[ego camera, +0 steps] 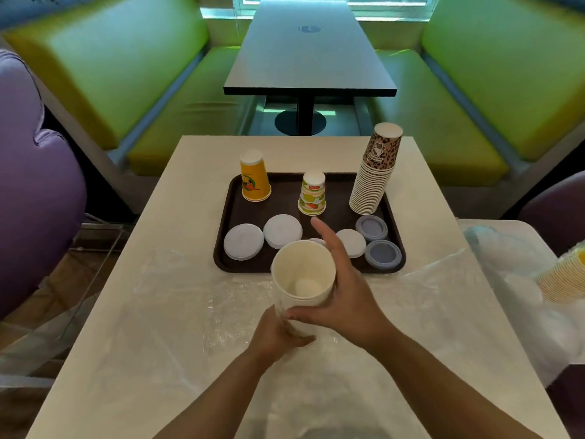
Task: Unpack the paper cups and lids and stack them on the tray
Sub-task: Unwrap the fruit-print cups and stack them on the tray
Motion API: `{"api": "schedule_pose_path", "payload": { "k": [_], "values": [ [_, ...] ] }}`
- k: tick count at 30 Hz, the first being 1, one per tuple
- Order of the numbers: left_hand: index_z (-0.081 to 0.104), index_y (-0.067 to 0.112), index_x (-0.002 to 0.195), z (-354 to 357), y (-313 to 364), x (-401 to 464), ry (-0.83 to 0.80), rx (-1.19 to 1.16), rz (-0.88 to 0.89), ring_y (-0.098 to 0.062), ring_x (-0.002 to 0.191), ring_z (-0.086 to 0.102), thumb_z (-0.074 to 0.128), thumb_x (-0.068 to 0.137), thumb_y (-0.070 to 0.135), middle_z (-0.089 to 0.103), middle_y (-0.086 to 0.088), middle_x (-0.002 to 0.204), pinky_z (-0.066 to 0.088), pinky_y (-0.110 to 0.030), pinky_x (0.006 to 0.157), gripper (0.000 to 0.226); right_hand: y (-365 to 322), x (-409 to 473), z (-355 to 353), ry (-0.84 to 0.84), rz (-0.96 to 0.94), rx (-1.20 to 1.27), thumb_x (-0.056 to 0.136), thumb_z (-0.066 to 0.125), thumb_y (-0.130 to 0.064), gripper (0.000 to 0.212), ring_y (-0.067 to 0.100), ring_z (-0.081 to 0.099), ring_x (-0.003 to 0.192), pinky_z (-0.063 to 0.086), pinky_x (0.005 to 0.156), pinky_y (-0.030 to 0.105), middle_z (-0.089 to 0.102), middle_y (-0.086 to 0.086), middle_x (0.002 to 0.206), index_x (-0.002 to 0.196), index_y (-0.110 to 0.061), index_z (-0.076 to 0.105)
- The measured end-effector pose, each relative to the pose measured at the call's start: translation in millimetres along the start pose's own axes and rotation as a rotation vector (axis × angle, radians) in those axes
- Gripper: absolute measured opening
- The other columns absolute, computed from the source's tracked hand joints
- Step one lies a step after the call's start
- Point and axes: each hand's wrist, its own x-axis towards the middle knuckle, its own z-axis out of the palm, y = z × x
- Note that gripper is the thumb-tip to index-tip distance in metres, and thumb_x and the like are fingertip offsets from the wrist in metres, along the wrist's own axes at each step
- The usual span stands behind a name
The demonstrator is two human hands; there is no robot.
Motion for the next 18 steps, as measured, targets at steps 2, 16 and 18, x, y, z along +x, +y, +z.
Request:
{"api": "schedule_pose_path", "payload": {
  "k": [2, 16, 18],
  "values": [
    [0.064, 0.027, 0.102, -1, 4, 1, -0.039, -0.004, 0.016, 0.004, 0.092, 0.064, 0.090, 0.057, 0.009, 0.068, 0.015, 0.097, 0.047, -0.007, 0.075, 0.056, 14, -3, 7, 0.028, 0.037, 0.020, 0.054, 0.091, -0.031, 0.113, -0.012, 0.041, 0.121, 0.037, 0.093, 0.003, 0.041, -0.031, 0.133, 0.137, -0.054, 0.018],
    [0.040, 0.024, 0.138, -31, 65, -5, -0.192, -0.140, 0.094, 0.002, 0.111, 0.057, 0.091, 0.051, 0.018, 0.061, 0.017, 0.119, 0.049, -0.014, 0.081, 0.101, 65, -14, 25, 0.118, 0.293, 0.035, 0.056, 0.080, -0.044, 0.064, -0.003, 0.061, 0.092, 0.044, 0.068, 0.003, 0.060, -0.025, 0.097, 0.113, -0.028, 0.056],
    [0.048, 0.034, 0.126, -23, 68, -7, -0.079, -0.127, 0.096, 0.007, 0.105, 0.058, 0.092, 0.047, 0.028, 0.062, 0.028, 0.110, 0.048, -0.011, 0.078, 0.091, 65, -14, 24, 0.125, 0.292, 0.055, 0.050, 0.080, -0.048, 0.067, -0.002, 0.063, 0.091, 0.049, 0.073, 0.012, 0.063, -0.021, 0.097, 0.110, -0.033, 0.054]
  ]
}}
